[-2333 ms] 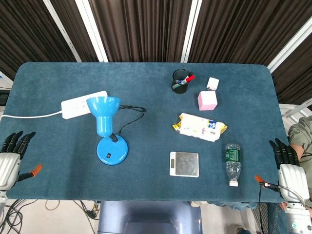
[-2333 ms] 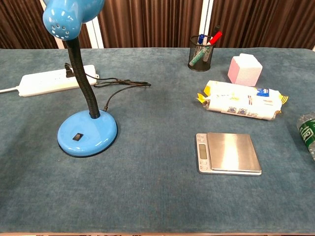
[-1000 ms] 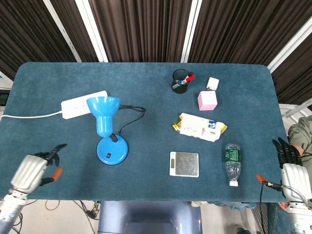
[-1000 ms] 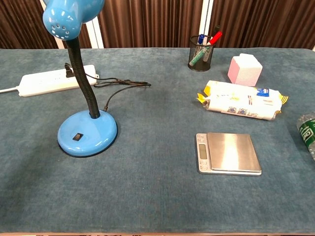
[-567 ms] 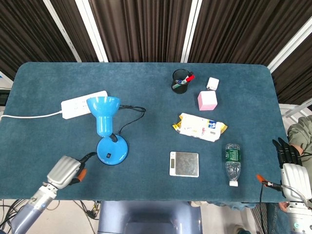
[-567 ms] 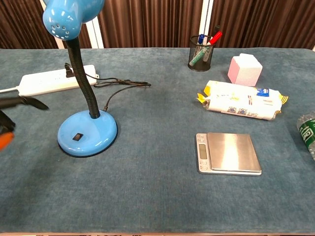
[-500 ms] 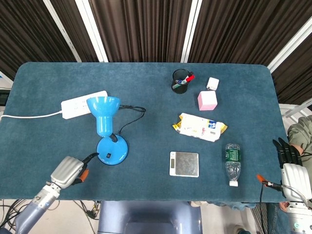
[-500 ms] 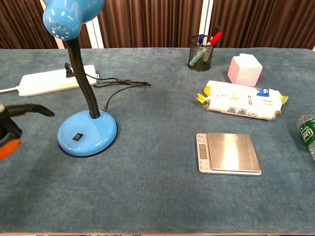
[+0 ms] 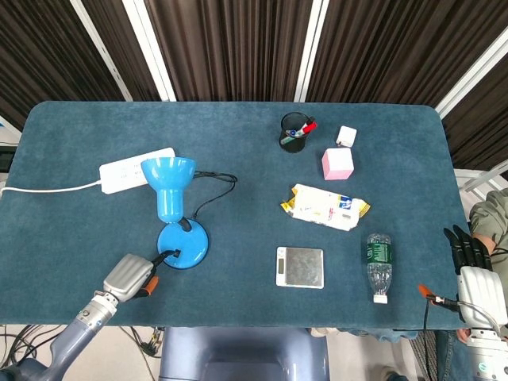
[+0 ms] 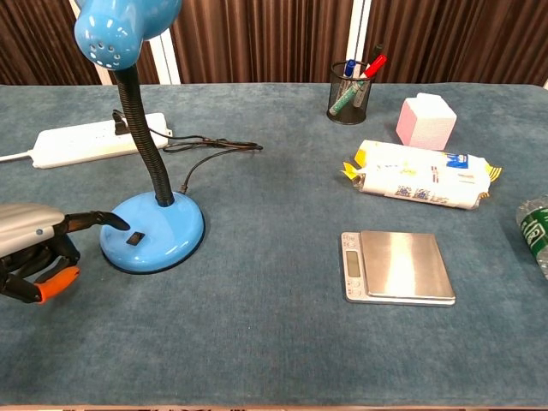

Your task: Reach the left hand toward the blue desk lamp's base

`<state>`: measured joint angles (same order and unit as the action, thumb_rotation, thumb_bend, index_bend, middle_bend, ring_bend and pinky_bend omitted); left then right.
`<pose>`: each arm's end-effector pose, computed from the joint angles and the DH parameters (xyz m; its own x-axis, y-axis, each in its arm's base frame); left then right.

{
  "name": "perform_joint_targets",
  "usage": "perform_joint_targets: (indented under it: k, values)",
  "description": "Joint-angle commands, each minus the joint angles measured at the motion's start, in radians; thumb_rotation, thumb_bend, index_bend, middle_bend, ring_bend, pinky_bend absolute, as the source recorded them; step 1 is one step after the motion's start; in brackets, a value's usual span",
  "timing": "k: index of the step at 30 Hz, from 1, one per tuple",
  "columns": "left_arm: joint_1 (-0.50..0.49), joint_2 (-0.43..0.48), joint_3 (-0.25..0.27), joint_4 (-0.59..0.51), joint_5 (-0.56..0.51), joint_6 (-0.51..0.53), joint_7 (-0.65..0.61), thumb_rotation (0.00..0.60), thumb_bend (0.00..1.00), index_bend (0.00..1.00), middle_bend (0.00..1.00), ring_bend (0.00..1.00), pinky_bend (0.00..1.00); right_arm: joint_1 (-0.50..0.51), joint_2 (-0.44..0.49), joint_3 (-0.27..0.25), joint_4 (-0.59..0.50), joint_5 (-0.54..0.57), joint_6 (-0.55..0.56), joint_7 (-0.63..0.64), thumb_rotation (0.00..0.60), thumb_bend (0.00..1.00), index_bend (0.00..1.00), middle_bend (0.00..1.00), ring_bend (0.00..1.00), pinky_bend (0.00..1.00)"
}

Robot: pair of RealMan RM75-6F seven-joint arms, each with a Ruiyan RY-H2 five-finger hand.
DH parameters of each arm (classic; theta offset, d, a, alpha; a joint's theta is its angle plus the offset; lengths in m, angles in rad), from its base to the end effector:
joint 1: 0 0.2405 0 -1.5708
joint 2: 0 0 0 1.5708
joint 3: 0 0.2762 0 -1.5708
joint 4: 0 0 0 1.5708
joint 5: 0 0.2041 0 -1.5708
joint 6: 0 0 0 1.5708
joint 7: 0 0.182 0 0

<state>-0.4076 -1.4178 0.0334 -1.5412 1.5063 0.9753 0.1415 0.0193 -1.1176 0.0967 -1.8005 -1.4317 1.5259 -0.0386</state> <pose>-0.2556 0.2629 -0.0215 0.4626 0.4431 0.7679 0.8692 -0.3971 -0.2945 -0.3080 -0.2057 0.1766 0.2516 0.0499 0.9665 -0.9642 0.0995 0.2459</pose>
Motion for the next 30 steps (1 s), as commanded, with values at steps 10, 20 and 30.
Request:
perform_joint_targets:
  k: [10, 20, 30]
  values:
    - [-0.014, -0.034, 0.005, 0.031, -0.019, -0.012, 0.040, 0.600, 0.58, 0.11, 0.76, 0.77, 0.79, -0.002, 0.003, 0.000, 0.003, 0.000, 0.002, 0.006, 0.600, 0.11, 0.01, 0.02, 0.04, 0.00]
    - [-0.024, -0.049, 0.004, 0.038, -0.037, -0.019, 0.059, 0.600, 0.58, 0.11, 0.76, 0.77, 0.79, -0.003, 0.004, 0.000, 0.005, -0.001, 0.004, 0.011, 0.600, 0.11, 0.01, 0.02, 0.04, 0.00]
    - [-0.021, -0.016, -0.015, 0.014, -0.043, 0.025, 0.044, 0.600, 0.42, 0.12, 0.64, 0.65, 0.75, -0.005, 0.005, 0.002, 0.008, 0.000, 0.007, 0.016, 0.600, 0.11, 0.01, 0.02, 0.04, 0.00]
